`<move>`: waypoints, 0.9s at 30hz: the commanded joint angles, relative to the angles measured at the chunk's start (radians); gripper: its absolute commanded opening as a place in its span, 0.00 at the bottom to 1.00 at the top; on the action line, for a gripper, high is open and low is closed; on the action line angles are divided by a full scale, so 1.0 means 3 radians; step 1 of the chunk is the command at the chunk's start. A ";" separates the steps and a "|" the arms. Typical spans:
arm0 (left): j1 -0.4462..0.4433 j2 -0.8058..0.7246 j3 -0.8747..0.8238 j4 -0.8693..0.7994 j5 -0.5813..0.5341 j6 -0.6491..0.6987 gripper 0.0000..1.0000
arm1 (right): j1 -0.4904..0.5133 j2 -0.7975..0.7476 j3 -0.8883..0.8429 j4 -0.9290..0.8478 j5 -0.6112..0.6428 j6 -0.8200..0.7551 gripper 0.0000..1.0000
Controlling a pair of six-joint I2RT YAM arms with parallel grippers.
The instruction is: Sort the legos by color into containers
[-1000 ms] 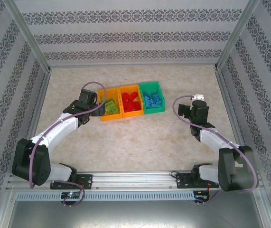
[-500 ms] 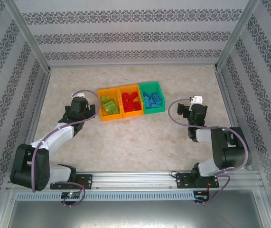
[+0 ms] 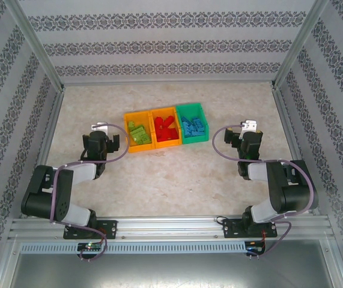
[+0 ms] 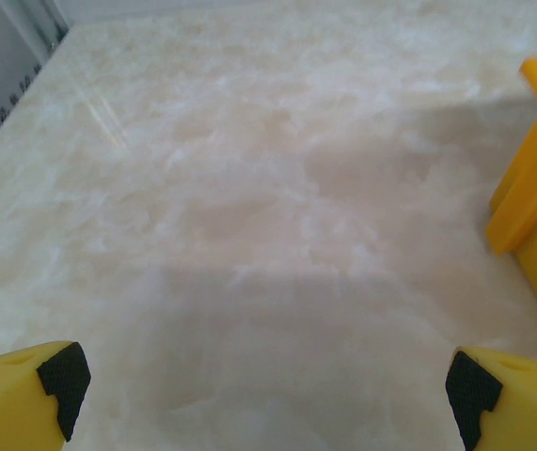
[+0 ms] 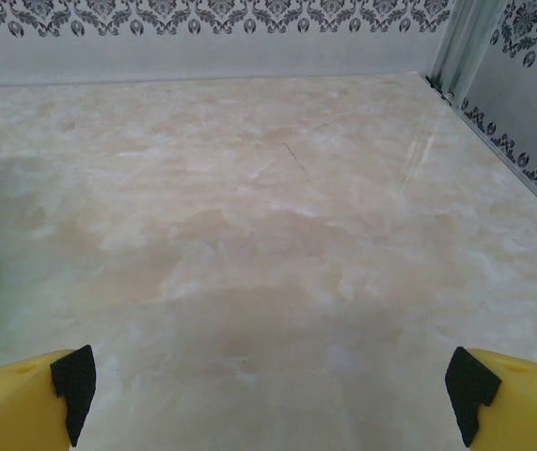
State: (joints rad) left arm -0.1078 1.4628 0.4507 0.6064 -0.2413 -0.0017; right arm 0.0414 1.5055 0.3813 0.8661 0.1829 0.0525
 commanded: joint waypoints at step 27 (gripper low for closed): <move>0.0334 0.0329 -0.0122 0.0753 0.0799 0.0006 0.99 | -0.0002 -0.0007 -0.0023 0.0125 -0.0052 -0.0026 0.98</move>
State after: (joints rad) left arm -0.0174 1.5551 0.4160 0.7841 -0.0177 0.0006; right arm 0.0414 1.5055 0.3813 0.8688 0.1825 0.0521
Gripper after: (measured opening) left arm 0.994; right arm 0.982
